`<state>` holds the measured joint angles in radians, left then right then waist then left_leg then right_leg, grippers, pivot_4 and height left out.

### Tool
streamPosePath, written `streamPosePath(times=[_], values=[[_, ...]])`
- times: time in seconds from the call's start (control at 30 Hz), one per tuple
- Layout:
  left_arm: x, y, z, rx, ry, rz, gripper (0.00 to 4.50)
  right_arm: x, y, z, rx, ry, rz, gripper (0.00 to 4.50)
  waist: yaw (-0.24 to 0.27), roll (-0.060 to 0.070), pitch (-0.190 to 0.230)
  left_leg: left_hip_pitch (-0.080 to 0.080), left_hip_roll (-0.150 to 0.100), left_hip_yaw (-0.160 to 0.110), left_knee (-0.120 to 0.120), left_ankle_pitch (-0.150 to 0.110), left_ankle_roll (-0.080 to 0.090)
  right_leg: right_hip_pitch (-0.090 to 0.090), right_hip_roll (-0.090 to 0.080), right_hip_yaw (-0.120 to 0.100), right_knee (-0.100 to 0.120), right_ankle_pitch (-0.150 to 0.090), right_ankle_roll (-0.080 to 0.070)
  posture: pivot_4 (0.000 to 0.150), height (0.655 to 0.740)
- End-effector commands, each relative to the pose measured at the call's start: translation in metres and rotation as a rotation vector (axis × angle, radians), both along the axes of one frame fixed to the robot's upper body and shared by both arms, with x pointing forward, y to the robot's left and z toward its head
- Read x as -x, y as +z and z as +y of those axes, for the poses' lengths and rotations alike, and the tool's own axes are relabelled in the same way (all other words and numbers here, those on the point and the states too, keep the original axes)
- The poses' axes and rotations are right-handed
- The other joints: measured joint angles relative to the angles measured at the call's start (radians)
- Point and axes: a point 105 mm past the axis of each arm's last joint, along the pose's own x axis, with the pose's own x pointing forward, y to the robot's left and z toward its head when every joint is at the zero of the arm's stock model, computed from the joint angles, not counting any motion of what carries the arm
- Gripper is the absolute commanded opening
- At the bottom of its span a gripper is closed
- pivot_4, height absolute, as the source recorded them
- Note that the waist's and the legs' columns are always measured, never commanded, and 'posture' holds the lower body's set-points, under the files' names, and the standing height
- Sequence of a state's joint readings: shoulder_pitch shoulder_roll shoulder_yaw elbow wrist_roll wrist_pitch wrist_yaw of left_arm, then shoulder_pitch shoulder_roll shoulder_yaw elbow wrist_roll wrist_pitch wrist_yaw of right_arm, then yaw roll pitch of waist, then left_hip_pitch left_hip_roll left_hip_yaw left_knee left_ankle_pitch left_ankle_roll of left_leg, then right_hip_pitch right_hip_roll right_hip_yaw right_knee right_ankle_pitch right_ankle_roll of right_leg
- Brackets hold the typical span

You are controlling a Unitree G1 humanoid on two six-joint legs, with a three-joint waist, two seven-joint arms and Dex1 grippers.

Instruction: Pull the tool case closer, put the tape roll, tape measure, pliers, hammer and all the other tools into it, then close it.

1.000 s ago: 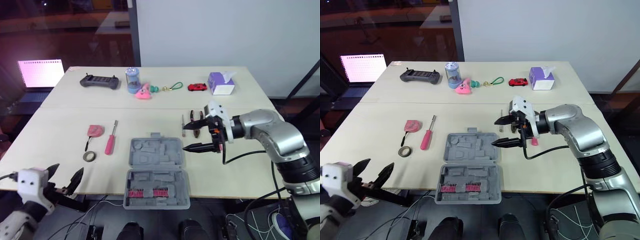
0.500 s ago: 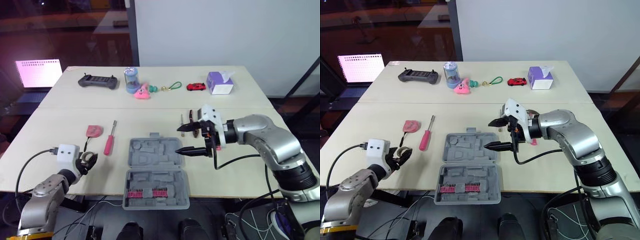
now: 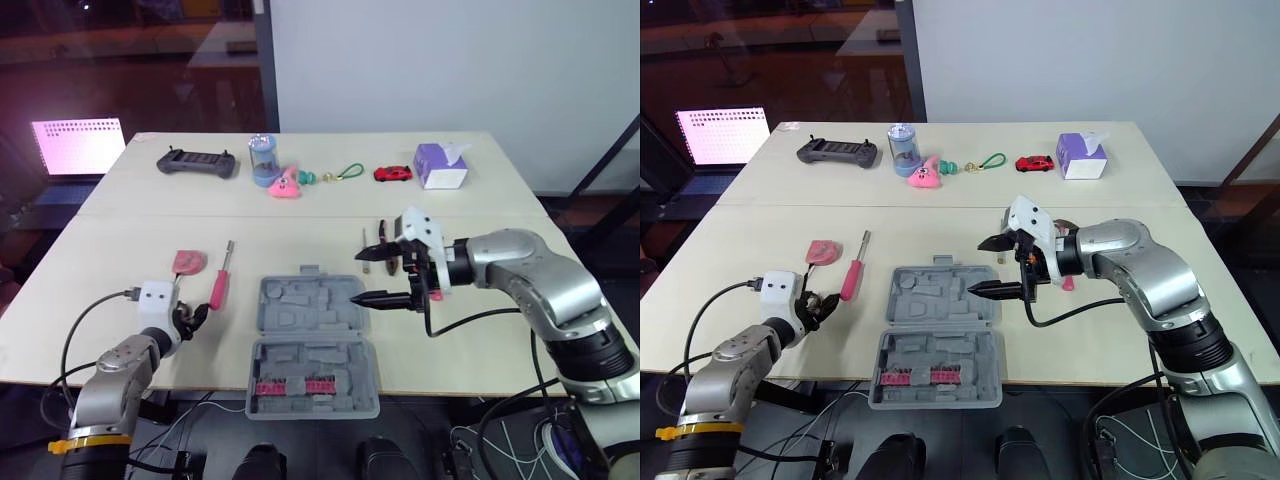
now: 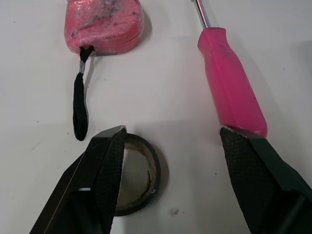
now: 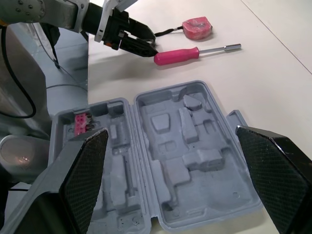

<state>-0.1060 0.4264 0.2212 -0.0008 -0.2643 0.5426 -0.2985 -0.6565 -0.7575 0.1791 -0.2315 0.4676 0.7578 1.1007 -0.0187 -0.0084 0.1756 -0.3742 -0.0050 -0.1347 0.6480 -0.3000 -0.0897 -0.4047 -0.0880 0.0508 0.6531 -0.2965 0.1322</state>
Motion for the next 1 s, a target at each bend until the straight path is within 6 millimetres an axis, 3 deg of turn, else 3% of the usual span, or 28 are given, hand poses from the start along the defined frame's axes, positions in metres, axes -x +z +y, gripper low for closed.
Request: streamPosePath(times=[0.03, 0.2, 0.6, 0.67, 0.7, 0.73, 0.8, 0.93, 1.0], values=[[0.003, 0.0, 0.009, -0.018, 0.033, 0.011, 2.37, -0.001, 0.013, 0.0, -0.001, -0.001, -0.063, 4.5, 0.0, 0.0, 0.0, 0.0, 0.0, 0.0, 0.0, 0.0, 0.0, 0.0, 0.0, 0.0, 0.0, 0.0, 0.0, 0.15, 0.74], [0.005, 0.003, 0.01, -0.014, 0.039, 0.018, 0.04, -0.003, 0.013, 0.0, -0.002, -0.013, -0.068, 4.5, 0.002, 0.0, 0.0, 0.0, 0.0, 0.0, 0.0, 0.0, 0.0, 0.0, 0.0, 0.0, 0.0, 0.0, 0.0, 0.15, 0.74], [0.014, 0.014, 0.024, -0.025, 0.072, 0.03, 0.04, -0.005, 0.011, 0.0, 0.0, -0.024, -0.067, 4.5, -0.001, 0.0, 0.0, 0.0, 0.0, 0.0, 0.0, 0.0, 0.0, 0.0, 0.0, 0.0, 0.0, 0.0, 0.0, 0.15, 0.74], [0.012, 0.021, 0.019, -0.005, 0.052, -0.001, 0.04, -0.006, 0.011, 0.001, 0.0, -0.022, -0.069, 4.5, 0.001, 0.0, 0.0, 0.0, 0.0, 0.0, 0.0, 0.0, 0.0, 0.0, 0.0, 0.0, 0.0, 0.0, 0.0, 0.15, 0.74], [0.011, 0.026, 0.018, 0.011, 0.055, -0.02, 0.43, -0.006, 0.011, 0.001, 0.0, -0.022, -0.072, 4.5, 0.001, 0.0, 0.0, 0.0, 0.0, 0.0, 0.0, 0.0, 0.0, 0.0, 0.0, 0.0, 0.0, 0.0, 0.0, 0.15, 0.74], [0.011, 0.029, 0.016, 0.017, 0.053, -0.03, 0.43, -0.006, 0.011, 0.001, 0.0, -0.023, -0.073, 4.5, 0.002, 0.0, 0.0, 0.0, 0.0, 0.0, 0.0, 0.0, 0.0, 0.0, 0.0, 0.0, 0.0, 0.0, 0.0, 0.15, 0.74], [0.012, 0.033, 0.014, 0.015, 0.053, -0.03, 1.09, -0.006, 0.012, 0.001, -0.002, -0.026, -0.074, 4.5, 0.002, 0.0, 0.0, -0.001, 0.0, 0.0, 0.0, 0.0, 0.0, 0.0, 0.0, 0.0, 0.0, 0.0, 0.0, 0.15, 0.74], [0.014, 0.028, 0.012, 0.007, 0.048, 0.001, 3.07, -0.004, 0.009, 0.001, -0.001, -0.026, -0.068, 4.5, 0.002, 0.0, 0.0, 0.0, 0.0, 0.0, 0.0, 0.0, 0.0, 0.0, 0.0, 0.0, 0.0, 0.0, 0.0, 0.15, 0.74], [0.014, 0.024, 0.013, 0.004, 0.056, 0.02, 3.07, -0.004, 0.008, 0.002, 0.003, -0.025, -0.066, 4.5, -0.001, 0.0, 0.0, 0.0, 0.0, 0.0, 0.0, 0.0, 0.0, 0.0, 0.0, 0.0, 0.0, 0.0, 0.0, 0.15, 0.74]])
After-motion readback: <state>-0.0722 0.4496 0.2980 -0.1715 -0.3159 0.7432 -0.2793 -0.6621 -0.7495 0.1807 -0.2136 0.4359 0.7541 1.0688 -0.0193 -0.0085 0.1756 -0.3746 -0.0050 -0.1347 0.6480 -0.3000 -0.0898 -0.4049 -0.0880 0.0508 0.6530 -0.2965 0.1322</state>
